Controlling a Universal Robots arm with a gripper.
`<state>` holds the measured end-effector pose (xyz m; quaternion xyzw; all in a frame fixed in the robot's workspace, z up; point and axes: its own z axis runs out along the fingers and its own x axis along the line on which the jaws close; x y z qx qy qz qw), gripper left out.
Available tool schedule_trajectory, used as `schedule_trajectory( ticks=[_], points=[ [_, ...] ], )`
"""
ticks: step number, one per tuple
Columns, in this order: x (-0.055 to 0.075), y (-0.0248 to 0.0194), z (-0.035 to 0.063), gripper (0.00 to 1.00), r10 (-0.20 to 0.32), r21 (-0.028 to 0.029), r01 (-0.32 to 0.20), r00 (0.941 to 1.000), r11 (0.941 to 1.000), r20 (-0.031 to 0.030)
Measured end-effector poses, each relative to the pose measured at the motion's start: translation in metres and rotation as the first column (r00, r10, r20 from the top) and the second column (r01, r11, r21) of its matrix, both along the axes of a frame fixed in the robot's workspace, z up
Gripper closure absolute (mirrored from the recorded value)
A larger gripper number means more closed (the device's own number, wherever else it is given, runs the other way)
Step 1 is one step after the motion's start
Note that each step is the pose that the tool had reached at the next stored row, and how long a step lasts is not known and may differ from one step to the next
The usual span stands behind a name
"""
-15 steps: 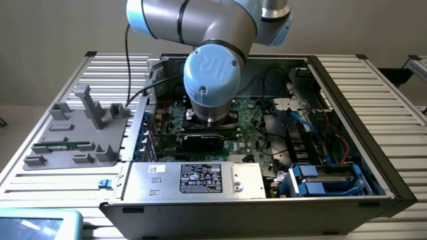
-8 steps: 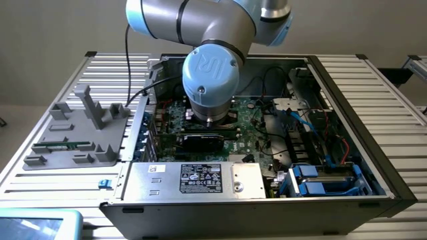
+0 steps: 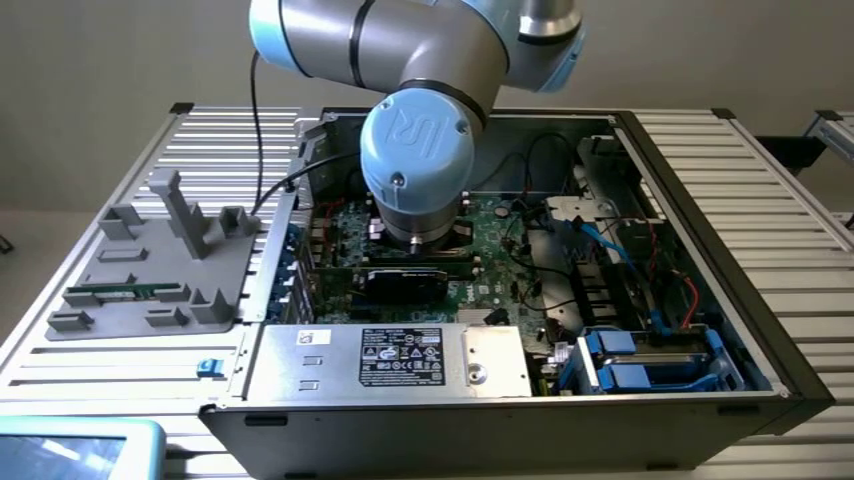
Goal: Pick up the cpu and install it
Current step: 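Install the second cpu locking lever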
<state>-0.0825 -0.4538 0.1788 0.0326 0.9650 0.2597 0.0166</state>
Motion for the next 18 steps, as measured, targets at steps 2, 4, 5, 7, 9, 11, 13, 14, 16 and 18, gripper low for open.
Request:
schedule_trajectory(
  ticks=[2, 4, 5, 7, 9, 11, 13, 14, 16, 18],
  points=[
    [-0.0001, 0.0000, -0.0001, 0.91, 0.000, 0.0000, 0.000, 1.0000, 1.0000, 0.0005],
    [-0.0001, 0.0000, -0.0002, 0.91, 0.001, -0.0001, -0.001, 1.0000, 1.0000, 0.0020],
    [0.0000, 0.0000, -0.0005, 0.91, 0.001, 0.0001, -0.001, 1.0000, 1.0000, 0.0022],
    [-0.0001, -0.0002, -0.0009, 0.91, 0.001, 0.0002, -0.001, 1.0000, 1.0000, 0.0023],
    [-0.0001, -0.0007, -0.0010, 0.91, 0.001, 0.0001, -0.001, 1.0000, 1.0000, 0.0022],
    [-0.0001, -0.0018, -0.0011, 0.91, 0.001, 0.0004, -0.001, 1.0000, 1.0000, 0.0023],
    [-0.0001, -0.0027, -0.0010, 0.91, 0.001, 0.0002, -0.001, 1.0000, 1.0000, 0.0023],
    [-0.0002, -0.0029, -0.0009, 0.91, 0.001, 0.0002, -0.001, 1.0000, 1.0000, 0.0023],
    [-0.0001, -0.0031, 0.0005, 0.91, 0.001, -0.0001, -0.001, 1.0000, 1.0000, 0.0023],
    [0.0000, -0.0029, 0.0057, 0.91, 0.001, 0.0005, -0.001, 1.0000, 1.0000, 0.0036]
  ],
)
